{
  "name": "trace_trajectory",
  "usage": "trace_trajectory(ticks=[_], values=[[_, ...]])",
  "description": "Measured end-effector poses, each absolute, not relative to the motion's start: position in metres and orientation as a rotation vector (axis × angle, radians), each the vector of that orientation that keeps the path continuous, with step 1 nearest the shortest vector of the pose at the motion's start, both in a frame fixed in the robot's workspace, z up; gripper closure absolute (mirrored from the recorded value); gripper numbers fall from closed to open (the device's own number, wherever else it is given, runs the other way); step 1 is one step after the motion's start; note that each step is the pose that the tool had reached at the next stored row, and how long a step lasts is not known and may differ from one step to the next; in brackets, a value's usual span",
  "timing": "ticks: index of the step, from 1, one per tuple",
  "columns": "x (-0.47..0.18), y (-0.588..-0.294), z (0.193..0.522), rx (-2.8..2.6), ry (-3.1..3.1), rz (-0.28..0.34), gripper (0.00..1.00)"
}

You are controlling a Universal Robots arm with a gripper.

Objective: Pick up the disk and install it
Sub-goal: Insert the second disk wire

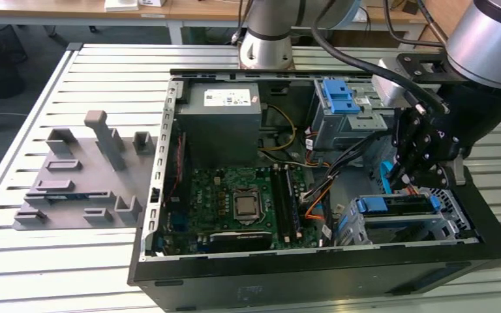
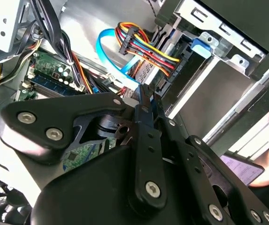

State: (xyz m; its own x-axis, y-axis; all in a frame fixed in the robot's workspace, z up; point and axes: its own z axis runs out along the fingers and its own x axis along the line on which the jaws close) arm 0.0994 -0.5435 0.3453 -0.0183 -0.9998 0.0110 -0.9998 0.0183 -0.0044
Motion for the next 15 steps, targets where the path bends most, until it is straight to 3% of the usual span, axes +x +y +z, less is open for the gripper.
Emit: trace_trajectory(ticks=[15], values=[[0.103,-0.554,0.338,2.197,-2.239,0.017,0.84]])
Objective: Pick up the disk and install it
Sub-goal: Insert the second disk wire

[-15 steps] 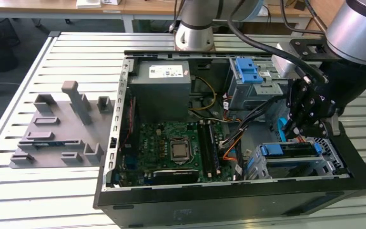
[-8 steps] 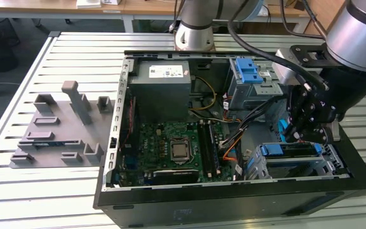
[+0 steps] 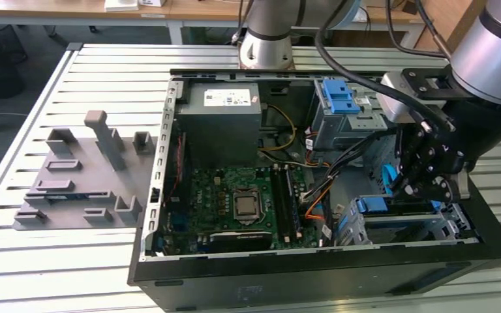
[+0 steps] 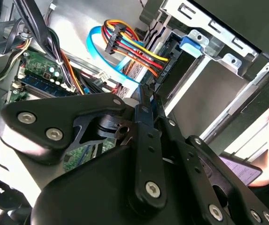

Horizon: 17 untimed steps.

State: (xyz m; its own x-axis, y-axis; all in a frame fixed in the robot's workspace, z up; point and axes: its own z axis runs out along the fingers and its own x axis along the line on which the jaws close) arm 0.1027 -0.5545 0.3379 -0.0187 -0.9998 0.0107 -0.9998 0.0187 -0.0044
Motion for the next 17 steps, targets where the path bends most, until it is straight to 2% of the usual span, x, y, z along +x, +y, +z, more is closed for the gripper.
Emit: trace_trajectory(ticks=[17], values=[[0.1045,-0.5595,0.3347,2.207,-2.251,-0.007,0.84]])
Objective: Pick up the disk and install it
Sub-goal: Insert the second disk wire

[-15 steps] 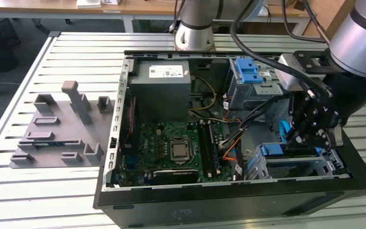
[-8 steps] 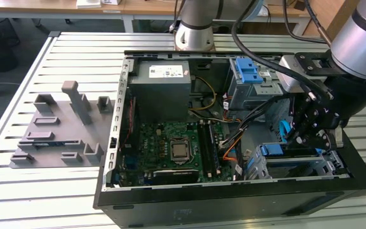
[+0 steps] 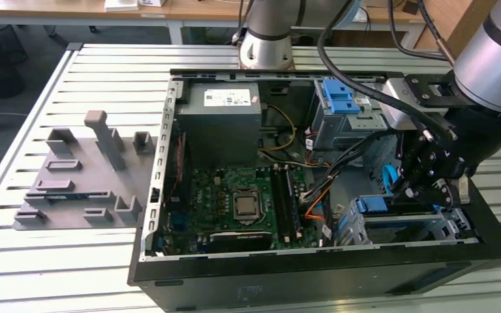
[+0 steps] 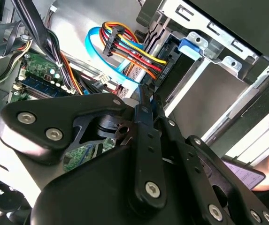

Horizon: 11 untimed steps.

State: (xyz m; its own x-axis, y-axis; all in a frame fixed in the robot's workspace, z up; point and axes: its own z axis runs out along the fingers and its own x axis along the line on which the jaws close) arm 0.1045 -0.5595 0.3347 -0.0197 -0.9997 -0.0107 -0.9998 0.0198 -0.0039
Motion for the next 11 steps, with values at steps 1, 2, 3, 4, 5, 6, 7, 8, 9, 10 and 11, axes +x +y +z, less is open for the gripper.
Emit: trace_trajectory(ticks=[1,2,3,4,5,6,7,8,9,10,11], values=[[0.1048,-0.5596,0.3346,-2.192,2.236,0.008,0.84],[0.1051,-0.5597,0.3346,-2.192,2.235,0.008,0.84],[0.1053,-0.5597,0.3344,-2.191,2.234,0.010,0.84],[0.1056,-0.5597,0.3343,-2.191,2.234,0.011,0.84],[0.1056,-0.5597,0.3343,-2.190,2.234,0.011,0.84],[0.1056,-0.5598,0.3341,-2.190,2.234,0.011,0.84],[0.1056,-0.5599,0.3339,-2.190,2.234,0.011,0.84],[0.1057,-0.5600,0.3337,-2.191,2.234,0.011,0.84],[0.1057,-0.5601,0.3336,-2.191,2.234,0.011,0.84],[0.1057,-0.5601,0.3333,-2.191,2.234,0.011,0.84],[0.1057,-0.5602,0.3330,-2.191,2.234,0.011,0.84]])
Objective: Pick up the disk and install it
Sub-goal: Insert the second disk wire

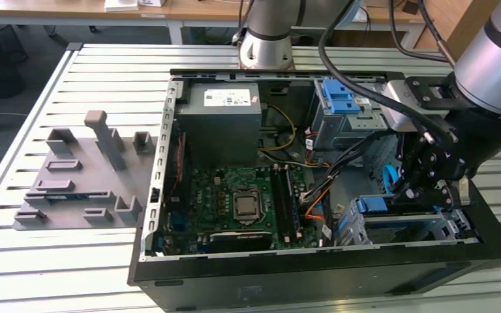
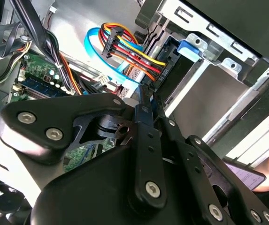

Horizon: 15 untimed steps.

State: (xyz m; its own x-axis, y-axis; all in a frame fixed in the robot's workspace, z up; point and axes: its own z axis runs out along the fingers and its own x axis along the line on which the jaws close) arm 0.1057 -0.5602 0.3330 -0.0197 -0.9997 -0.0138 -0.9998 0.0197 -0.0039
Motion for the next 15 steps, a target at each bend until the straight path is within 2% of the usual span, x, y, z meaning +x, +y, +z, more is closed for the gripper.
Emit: trace_trajectory(ticks=[15], values=[[0.1057,-0.5603,0.3290,-2.191,2.235,0.010,0.83]])
